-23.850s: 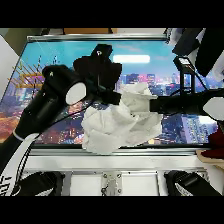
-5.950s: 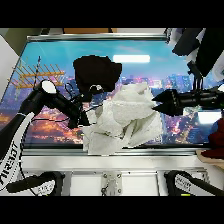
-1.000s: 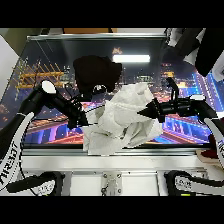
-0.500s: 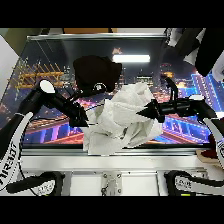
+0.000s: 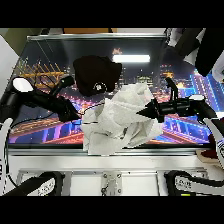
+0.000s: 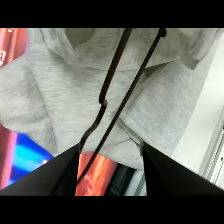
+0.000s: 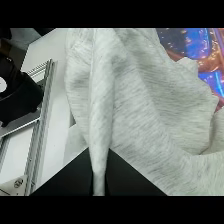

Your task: Fold the clothes and pants, and hang the long-sleeved shirts on hangers.

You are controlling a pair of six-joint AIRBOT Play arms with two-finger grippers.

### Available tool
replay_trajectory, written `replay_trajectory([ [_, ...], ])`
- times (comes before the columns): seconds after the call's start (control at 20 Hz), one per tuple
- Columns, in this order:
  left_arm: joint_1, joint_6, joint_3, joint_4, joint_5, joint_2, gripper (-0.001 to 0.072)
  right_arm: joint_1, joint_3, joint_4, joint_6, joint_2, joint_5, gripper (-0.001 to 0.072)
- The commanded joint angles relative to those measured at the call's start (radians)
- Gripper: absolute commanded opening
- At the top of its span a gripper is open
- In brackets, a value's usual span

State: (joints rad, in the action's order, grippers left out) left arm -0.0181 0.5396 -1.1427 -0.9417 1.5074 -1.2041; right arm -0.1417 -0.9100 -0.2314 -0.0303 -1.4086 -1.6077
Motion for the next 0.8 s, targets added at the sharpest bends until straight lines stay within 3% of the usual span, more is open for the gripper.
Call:
replay_trajectory([
  [0.0,-0.071,0.123,0.000,0.000,-0.066,0.078,0.0388,0.000,-0.001,0.001,0.008,0.015,0.004,0.0008],
  [0.35,-0.273,0.439,0.001,-0.021,-0.153,0.222,0.0387,-0.002,-0.051,0.054,0.103,0.167,0.027,0.0007],
  [0.55,-0.239,0.587,0.094,-0.059,-0.204,0.272,0.0387,-0.002,-0.082,0.064,0.140,0.273,0.125,0.0007],
  [0.7,-0.156,0.725,0.261,0.000,-0.281,0.302,0.0390,-0.002,-0.082,0.101,0.140,0.316,0.146,0.0007],
  [0.75,-0.127,0.755,0.315,0.052,-0.310,0.303,0.0457,-0.002,-0.082,0.101,0.140,0.322,0.146,0.0007],
])
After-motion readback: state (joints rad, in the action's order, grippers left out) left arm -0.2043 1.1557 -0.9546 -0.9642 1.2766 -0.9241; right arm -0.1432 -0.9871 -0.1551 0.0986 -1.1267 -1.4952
